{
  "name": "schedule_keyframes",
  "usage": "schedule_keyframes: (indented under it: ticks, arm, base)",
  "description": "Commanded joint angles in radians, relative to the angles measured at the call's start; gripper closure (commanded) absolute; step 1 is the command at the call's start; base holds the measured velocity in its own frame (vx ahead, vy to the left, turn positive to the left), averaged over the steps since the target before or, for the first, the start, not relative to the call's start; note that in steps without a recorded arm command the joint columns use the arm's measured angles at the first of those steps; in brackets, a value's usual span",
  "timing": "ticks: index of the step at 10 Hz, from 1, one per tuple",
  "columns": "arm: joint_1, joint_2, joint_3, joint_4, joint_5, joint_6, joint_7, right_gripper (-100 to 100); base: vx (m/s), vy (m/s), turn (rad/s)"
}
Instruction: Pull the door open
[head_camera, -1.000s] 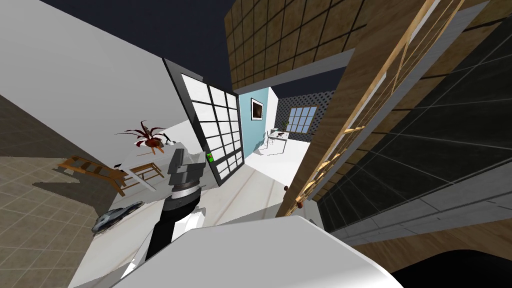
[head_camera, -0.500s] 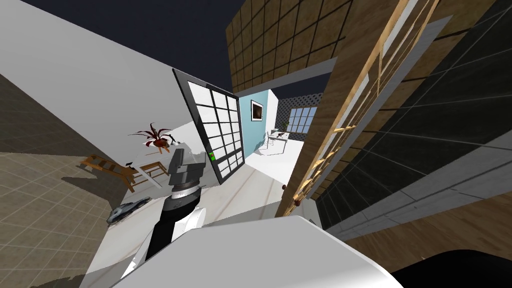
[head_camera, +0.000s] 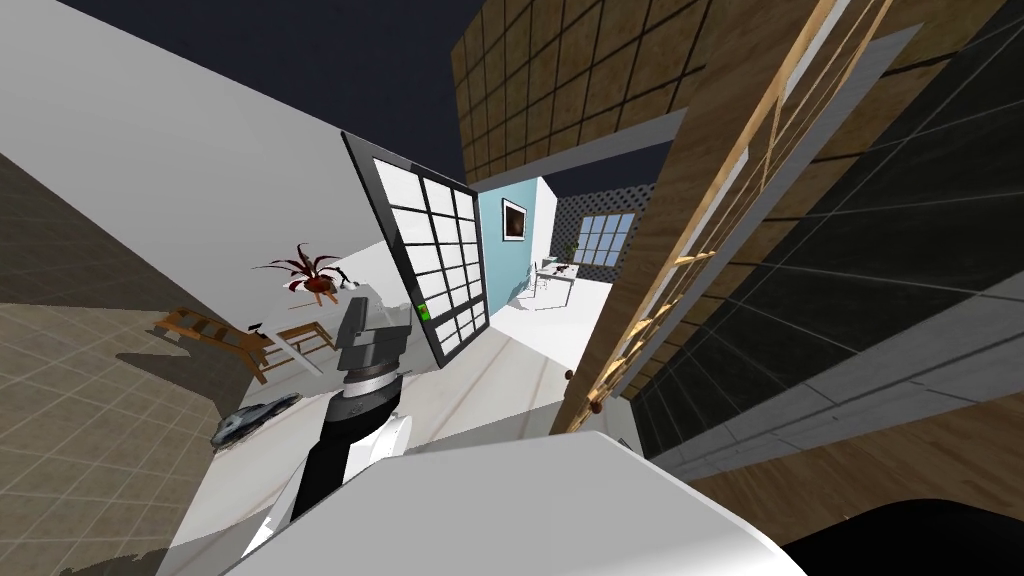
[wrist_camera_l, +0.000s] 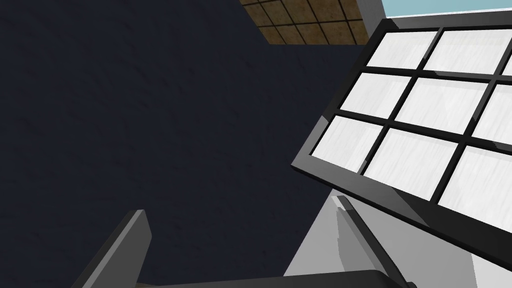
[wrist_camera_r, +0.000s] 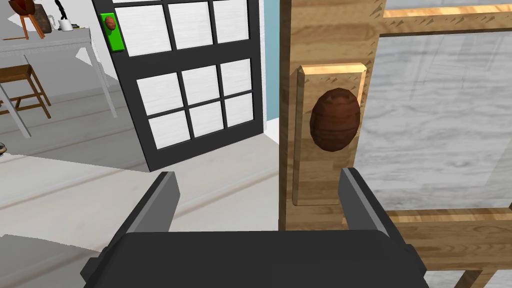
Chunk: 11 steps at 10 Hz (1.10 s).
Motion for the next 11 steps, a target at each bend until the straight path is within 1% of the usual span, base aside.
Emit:
schedule_keyframes:
  ticks: [1,3,4,5,8,9,10,11]
  arm:
    - [0.0,0.0,0.0,-0.001,0.0,0.0,0.0,-100]
    - [0.0,0.0,0.0,-0.001,0.0,0.0,0.0,-100]
    - [0.0,0.0,0.001,-0.001,0.001,0.018,0.001,-100]
    - [0.0,0.0,0.001,-0.001,0.002,0.026,0.001,-100]
    - [0.001,-0.001,0.006,-0.001,0.007,0.072,0.004,-100]
    - [0.002,-0.001,0.008,-0.002,0.01,0.079,0.005,-100]
    - [0.002,-0.001,0.008,-0.002,0.01,0.079,0.005,-100]
    - [0.003,-0.001,0.014,-0.003,0.016,0.06,0.009,-100]
  base:
    - [-0.006,-0.007,0.023]
    - [0.008,0.006,-0.013]
    - [0.087,0.046,-0.02]
    - [0.159,0.1,-0.006]
    - [0.118,0.123,-0.049]
    - [0.042,0.102,-0.074]
    - [0.015,0.058,-0.027]
    - [-0.048,-0.059,-0.117]
